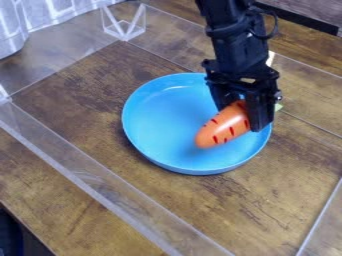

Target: Remove the carrot from inside the blue tray and put it on the table

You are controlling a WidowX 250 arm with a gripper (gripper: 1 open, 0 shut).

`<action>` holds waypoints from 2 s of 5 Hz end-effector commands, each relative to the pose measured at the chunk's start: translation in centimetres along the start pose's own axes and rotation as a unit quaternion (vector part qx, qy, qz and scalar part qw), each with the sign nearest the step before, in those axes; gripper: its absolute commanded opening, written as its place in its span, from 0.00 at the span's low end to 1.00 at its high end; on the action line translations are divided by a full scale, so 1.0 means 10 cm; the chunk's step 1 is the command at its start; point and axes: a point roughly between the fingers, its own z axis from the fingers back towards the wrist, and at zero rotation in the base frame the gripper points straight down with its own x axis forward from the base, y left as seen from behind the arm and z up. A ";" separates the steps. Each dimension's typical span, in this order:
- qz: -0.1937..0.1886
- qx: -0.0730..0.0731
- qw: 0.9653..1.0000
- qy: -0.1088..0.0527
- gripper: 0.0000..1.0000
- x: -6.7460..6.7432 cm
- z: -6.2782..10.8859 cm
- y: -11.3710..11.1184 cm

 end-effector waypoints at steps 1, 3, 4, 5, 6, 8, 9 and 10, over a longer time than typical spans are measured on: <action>-0.011 0.004 1.000 -0.025 0.00 0.11 0.15 -0.06; -0.017 0.009 0.999 -0.026 0.00 0.09 0.23 -0.06; -0.020 0.012 0.999 -0.026 0.00 0.08 0.27 -0.06; -0.023 0.014 0.999 -0.027 0.00 0.07 0.31 -0.06; -0.026 0.018 0.999 -0.028 0.00 0.06 0.36 -0.06; -0.033 0.023 0.999 -0.031 0.00 0.05 0.47 -0.06; -0.034 0.029 0.998 -0.040 0.00 0.03 0.59 -0.05; -0.037 0.031 0.998 -0.042 0.00 0.01 0.65 -0.05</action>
